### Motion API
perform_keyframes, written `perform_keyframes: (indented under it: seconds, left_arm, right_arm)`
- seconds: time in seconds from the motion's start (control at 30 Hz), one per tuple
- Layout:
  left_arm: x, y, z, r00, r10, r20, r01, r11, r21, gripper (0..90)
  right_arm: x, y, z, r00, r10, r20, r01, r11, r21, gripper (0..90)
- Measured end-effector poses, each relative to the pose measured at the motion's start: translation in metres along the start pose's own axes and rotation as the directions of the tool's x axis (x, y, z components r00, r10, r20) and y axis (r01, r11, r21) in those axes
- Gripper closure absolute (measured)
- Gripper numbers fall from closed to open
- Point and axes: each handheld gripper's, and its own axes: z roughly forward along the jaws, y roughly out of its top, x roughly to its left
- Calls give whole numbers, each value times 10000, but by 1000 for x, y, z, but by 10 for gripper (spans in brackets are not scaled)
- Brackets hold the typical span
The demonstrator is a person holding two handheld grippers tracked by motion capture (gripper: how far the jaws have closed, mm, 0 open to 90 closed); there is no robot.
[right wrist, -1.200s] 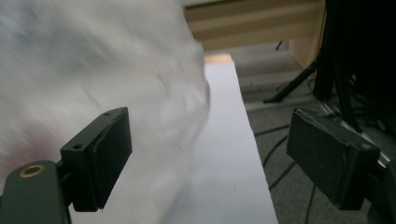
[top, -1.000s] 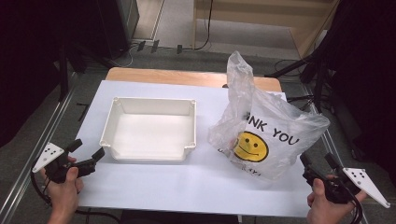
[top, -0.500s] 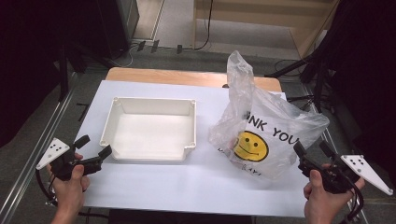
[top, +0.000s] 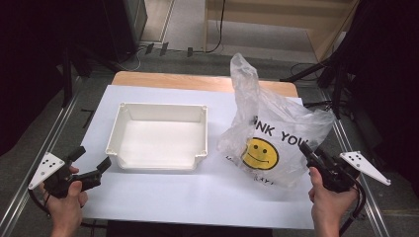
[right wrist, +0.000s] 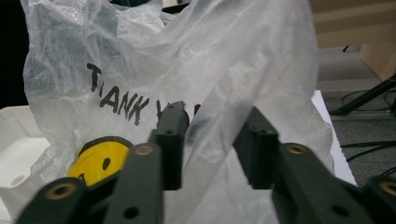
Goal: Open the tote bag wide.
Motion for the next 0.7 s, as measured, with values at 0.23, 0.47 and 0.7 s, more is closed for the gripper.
perform_keyframes:
  seconds: [0.23, 0.47, 0.7]
  left_arm:
    - [-3, 0, -6, 10000, 2, 9, -2, 10000, -97, 33]
    - [-12, -2, -10, 9998, 216, 11, -216, 9998, -58, 32]
    - [-38, 12, -14, 9967, 733, 334, -722, 9968, -329, 31]
  right_arm:
    - [4, -4, 3, 9992, -376, -134, 375, 9993, -56, 900]
    - [10, -6, 2, 9963, -691, -517, 687, 9976, -100, 900]
    - [10, -7, 3, 9955, -709, -628, 703, 9974, -125, 900]
